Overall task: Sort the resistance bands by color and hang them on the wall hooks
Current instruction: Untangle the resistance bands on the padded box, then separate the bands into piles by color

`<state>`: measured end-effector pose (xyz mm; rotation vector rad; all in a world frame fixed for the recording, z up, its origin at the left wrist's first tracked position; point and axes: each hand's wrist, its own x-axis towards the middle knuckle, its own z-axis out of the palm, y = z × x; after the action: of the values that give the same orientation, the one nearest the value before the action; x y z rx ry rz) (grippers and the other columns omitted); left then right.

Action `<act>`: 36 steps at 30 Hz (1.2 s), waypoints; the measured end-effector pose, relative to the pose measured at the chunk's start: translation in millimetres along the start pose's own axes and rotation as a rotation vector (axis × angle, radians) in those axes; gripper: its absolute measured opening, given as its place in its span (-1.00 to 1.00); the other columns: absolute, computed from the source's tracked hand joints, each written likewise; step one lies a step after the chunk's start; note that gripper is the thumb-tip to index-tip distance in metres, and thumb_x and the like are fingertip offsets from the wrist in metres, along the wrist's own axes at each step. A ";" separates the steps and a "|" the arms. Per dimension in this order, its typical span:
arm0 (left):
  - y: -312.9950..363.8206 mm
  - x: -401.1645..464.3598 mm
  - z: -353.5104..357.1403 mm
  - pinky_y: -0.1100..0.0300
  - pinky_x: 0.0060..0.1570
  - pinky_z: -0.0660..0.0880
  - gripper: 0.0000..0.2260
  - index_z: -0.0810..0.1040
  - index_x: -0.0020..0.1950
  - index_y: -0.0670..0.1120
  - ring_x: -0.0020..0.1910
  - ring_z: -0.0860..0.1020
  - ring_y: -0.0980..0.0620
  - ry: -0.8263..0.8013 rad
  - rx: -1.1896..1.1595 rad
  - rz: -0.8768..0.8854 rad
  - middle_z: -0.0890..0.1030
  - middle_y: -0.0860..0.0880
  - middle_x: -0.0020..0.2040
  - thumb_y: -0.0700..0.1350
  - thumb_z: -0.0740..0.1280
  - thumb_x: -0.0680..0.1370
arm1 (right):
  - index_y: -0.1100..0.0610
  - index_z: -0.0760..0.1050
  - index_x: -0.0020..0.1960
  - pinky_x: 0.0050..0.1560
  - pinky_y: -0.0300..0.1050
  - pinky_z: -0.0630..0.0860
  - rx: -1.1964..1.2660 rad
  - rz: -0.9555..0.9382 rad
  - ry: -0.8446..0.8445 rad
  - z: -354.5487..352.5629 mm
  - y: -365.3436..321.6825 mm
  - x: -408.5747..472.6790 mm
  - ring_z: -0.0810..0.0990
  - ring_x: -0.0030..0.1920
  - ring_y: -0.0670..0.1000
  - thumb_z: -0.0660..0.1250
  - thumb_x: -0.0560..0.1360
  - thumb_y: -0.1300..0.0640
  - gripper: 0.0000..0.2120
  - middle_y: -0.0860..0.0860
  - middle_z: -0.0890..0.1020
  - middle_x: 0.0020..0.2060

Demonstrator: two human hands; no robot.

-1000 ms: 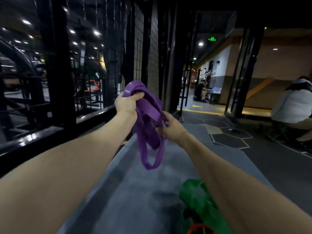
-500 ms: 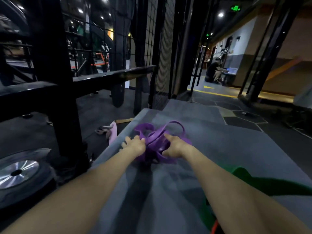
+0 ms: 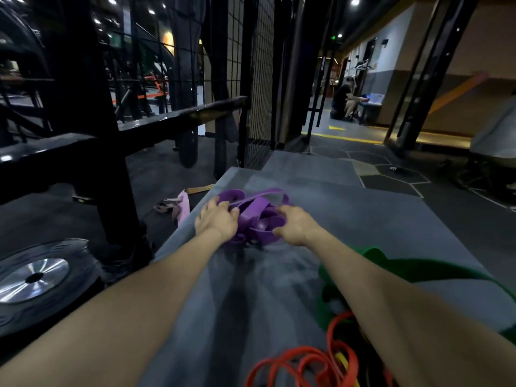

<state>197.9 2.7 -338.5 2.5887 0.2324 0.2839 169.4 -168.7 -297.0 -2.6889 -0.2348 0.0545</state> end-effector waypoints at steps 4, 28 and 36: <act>23.5 -35.2 -18.4 -0.06 0.28 0.34 -0.66 0.50 0.21 -0.17 0.30 0.38 -0.19 -0.050 -0.140 0.108 0.42 -0.19 0.30 0.00 0.15 0.58 | 0.26 0.47 0.24 0.21 -0.09 0.40 0.057 0.014 0.104 -20.4 2.1 -47.1 0.51 0.22 0.17 0.30 0.48 0.22 -0.66 0.17 0.56 0.19; 34.9 -344.4 -6.6 0.03 0.26 0.39 -0.18 0.40 0.27 0.01 0.23 0.43 -0.02 -0.470 -0.020 0.477 0.50 0.01 0.22 0.43 0.37 0.14 | 0.24 0.59 0.07 -0.08 -0.29 0.37 0.243 -0.002 0.261 26.6 38.3 -312.2 0.60 0.04 0.10 0.26 0.48 0.29 -0.79 0.15 0.67 -0.01; 34.3 -315.8 -10.7 0.07 0.06 0.37 -0.83 0.58 -0.01 -0.15 0.02 0.49 -0.15 -0.223 -0.080 0.659 0.51 -0.14 -0.08 -0.07 0.35 0.50 | 0.20 0.52 -0.21 -0.14 -0.10 0.34 0.068 -0.145 0.200 20.7 42.9 -293.6 0.55 -0.11 0.14 0.21 0.57 0.05 -0.72 0.06 0.54 -0.26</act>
<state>-105.2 -90.3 -360.9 2.5134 -0.7063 0.2211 -114.6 -249.0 -333.8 -2.5787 -0.3569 -0.2445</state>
